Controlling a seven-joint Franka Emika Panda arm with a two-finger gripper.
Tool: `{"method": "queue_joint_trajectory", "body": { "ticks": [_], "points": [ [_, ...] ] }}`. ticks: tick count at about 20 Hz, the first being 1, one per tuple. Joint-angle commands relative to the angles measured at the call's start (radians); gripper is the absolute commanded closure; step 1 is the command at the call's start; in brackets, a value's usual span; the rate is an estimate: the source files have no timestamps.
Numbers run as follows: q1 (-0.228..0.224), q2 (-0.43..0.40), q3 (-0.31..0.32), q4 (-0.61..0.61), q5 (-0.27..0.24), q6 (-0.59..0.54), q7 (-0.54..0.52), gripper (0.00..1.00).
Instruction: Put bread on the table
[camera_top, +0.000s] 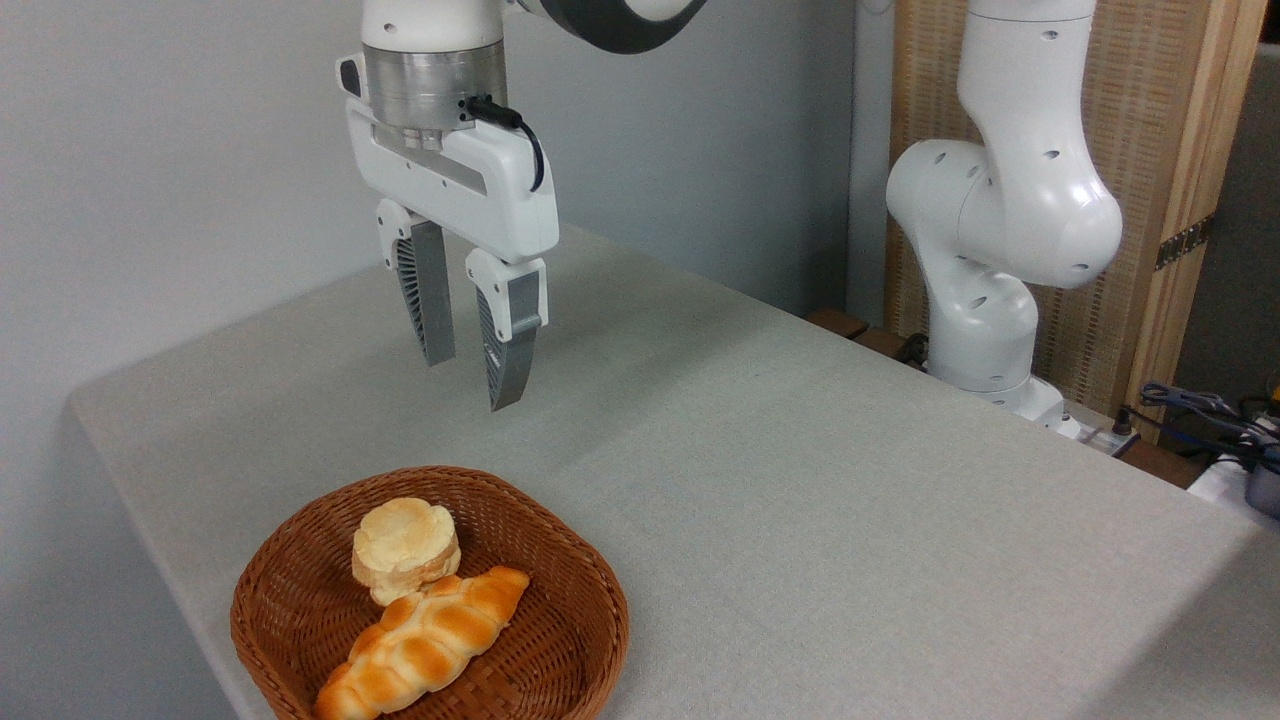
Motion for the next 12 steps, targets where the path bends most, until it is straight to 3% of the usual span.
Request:
{"method": "queue_joint_trajectory", "body": {
  "ticks": [1, 12],
  "points": [
    [0.017, 0.003, -0.013, 0.016, -0.010, -0.026, -0.004, 0.00],
    [0.015, -0.001, -0.013, 0.013, -0.010, -0.022, 0.005, 0.00]
  ]
}}
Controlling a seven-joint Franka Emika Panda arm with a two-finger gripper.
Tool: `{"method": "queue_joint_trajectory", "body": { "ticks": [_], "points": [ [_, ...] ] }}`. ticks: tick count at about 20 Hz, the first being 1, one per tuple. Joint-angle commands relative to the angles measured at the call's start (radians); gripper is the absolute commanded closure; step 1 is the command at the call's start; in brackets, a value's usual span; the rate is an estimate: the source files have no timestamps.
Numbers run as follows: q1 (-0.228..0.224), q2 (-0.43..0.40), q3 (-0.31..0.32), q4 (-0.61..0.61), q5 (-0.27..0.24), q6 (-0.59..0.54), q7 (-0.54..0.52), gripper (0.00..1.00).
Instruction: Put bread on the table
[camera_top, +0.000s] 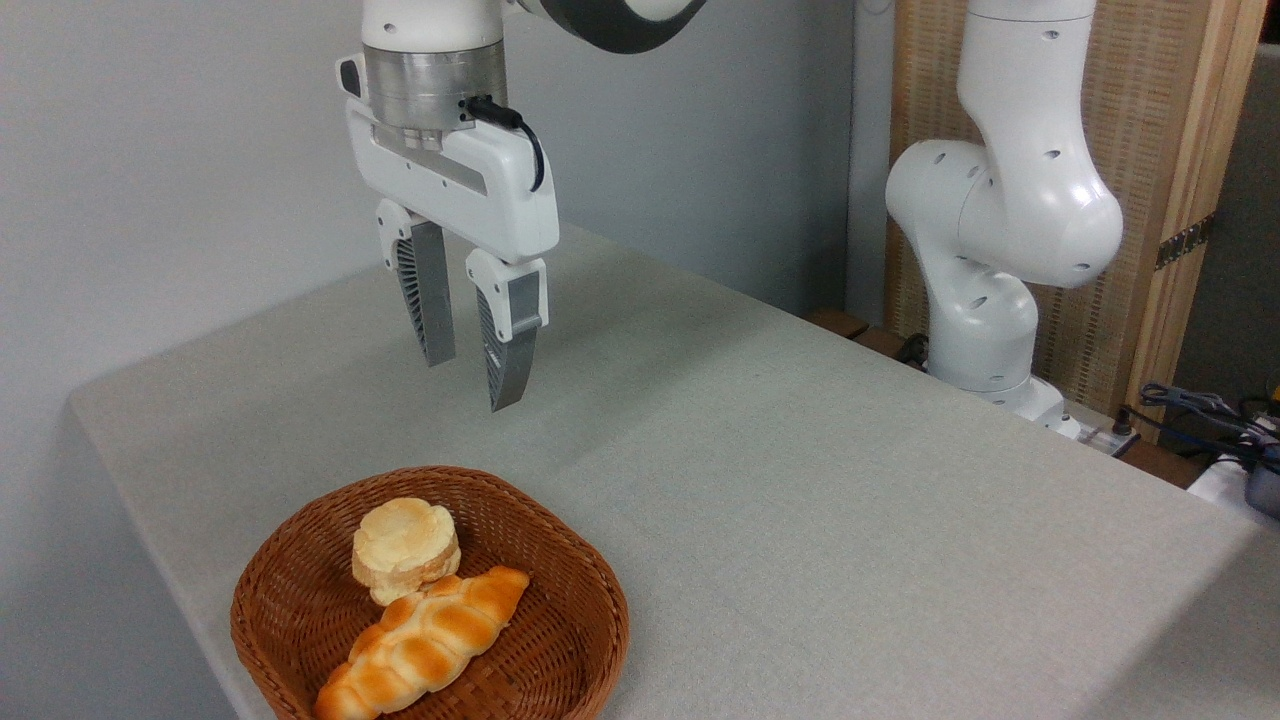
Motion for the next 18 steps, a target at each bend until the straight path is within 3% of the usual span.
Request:
{"method": "queue_joint_trajectory", "body": {
  "ticks": [1, 5, 12, 18],
  "points": [
    [0.009, -0.003, -0.006, 0.011, -0.010, -0.022, 0.007, 0.00],
    [0.009, 0.008, -0.006, 0.005, -0.007, 0.025, 0.010, 0.00],
    [0.009, 0.099, -0.006, -0.041, -0.007, 0.270, 0.008, 0.00],
    [0.007, 0.179, -0.012, -0.038, -0.010, 0.324, 0.010, 0.00]
  ]
}}
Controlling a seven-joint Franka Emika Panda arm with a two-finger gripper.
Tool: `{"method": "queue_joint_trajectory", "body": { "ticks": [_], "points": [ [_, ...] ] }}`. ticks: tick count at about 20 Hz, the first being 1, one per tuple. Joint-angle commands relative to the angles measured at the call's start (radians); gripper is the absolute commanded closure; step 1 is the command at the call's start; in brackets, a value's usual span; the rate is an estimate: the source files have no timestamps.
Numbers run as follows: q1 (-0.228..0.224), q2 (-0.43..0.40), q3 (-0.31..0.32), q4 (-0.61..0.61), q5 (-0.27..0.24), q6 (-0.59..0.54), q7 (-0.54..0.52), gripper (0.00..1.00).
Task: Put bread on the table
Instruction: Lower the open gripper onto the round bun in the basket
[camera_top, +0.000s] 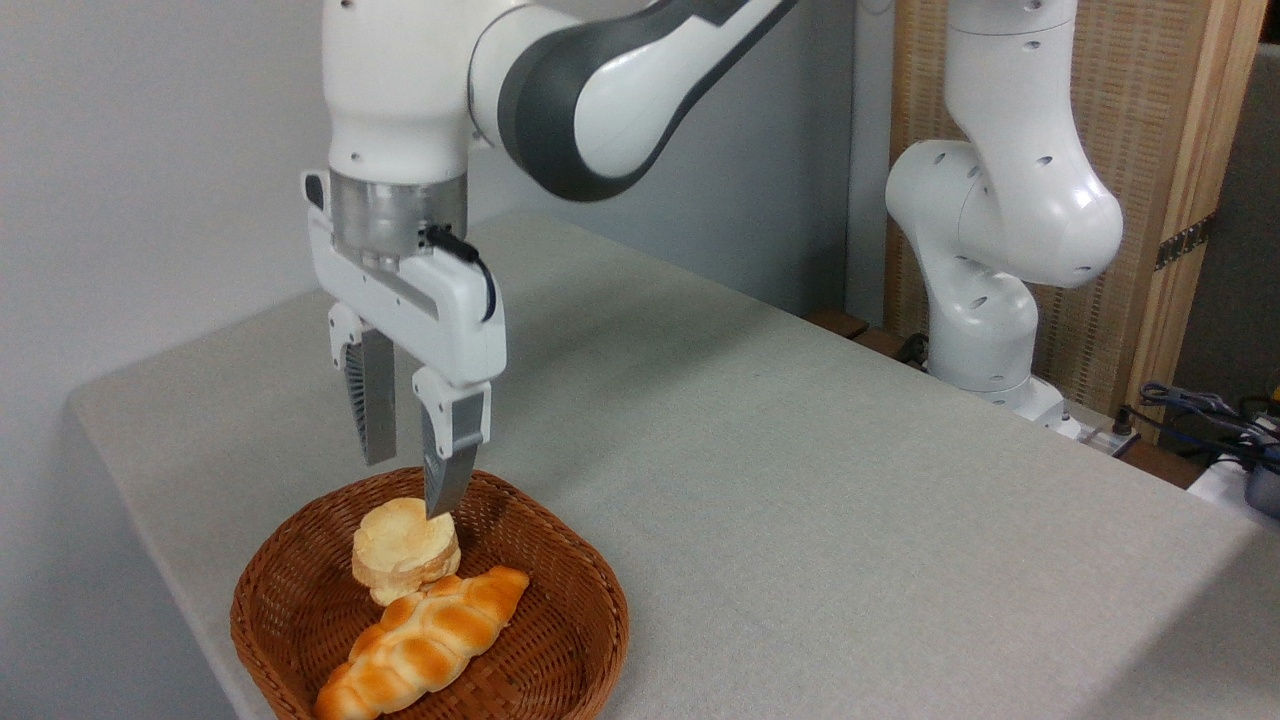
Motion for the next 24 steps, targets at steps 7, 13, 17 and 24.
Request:
{"method": "queue_joint_trajectory", "body": {
  "ticks": [7, 13, 17, 24],
  "points": [
    [0.000, 0.099, -0.025, 0.005, -0.017, 0.060, 0.008, 0.00],
    [0.000, 0.123, -0.034, 0.005, -0.018, 0.087, 0.007, 0.00],
    [0.000, 0.133, -0.034, 0.005, -0.017, 0.087, 0.010, 0.10],
    [0.001, 0.130, -0.034, 0.006, -0.017, 0.087, 0.011, 0.56]
  ]
}}
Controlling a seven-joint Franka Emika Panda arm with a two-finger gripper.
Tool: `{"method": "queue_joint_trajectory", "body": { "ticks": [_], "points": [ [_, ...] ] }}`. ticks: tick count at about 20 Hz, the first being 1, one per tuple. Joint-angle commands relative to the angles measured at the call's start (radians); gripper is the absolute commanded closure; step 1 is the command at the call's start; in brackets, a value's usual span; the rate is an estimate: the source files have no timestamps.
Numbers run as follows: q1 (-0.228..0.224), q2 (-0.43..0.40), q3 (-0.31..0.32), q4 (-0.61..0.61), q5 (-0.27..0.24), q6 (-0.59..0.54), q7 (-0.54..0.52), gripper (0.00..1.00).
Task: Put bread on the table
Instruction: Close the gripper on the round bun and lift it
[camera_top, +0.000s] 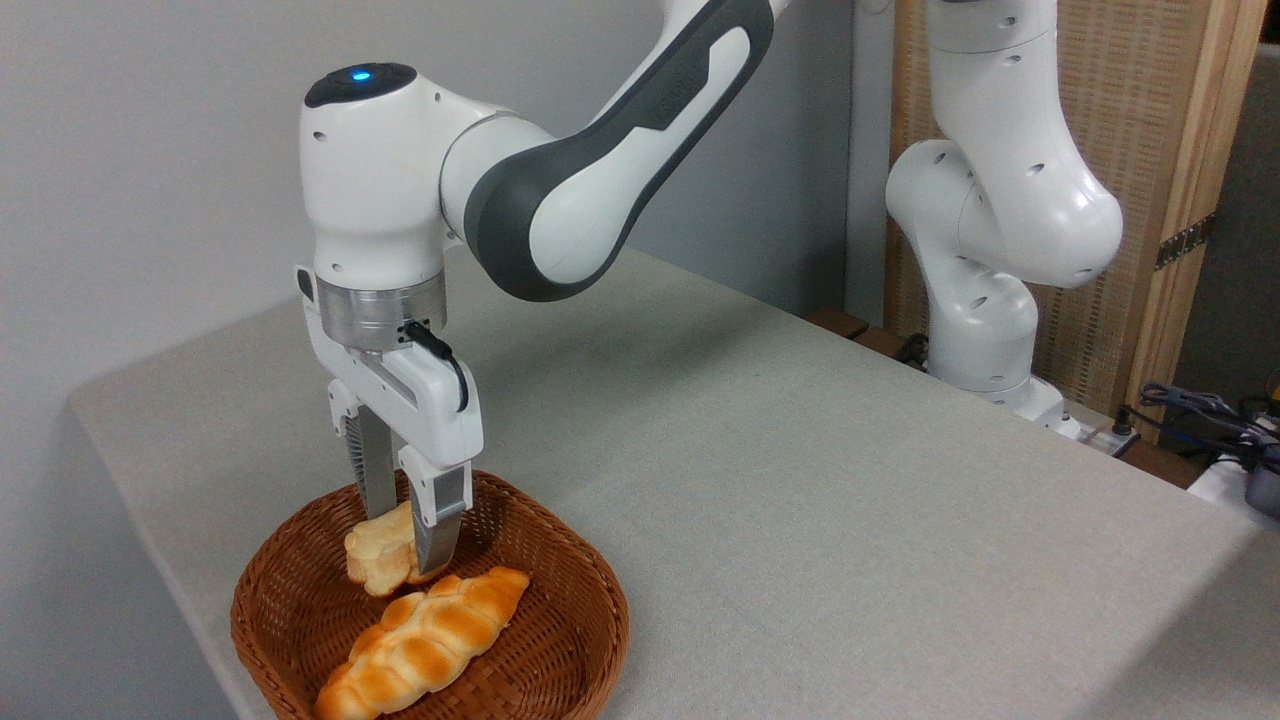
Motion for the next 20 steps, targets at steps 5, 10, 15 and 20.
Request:
{"method": "queue_joint_trajectory", "body": {
  "ticks": [5, 10, 15, 20],
  "points": [
    [0.004, 0.004, 0.001, 0.006, -0.017, 0.017, 0.011, 0.56],
    [0.007, -0.051, 0.012, 0.011, -0.017, 0.012, 0.010, 0.55],
    [0.008, -0.123, 0.017, 0.009, -0.017, -0.052, 0.007, 0.53],
    [0.008, -0.174, 0.015, 0.006, -0.017, -0.221, 0.011, 0.51]
  ]
}}
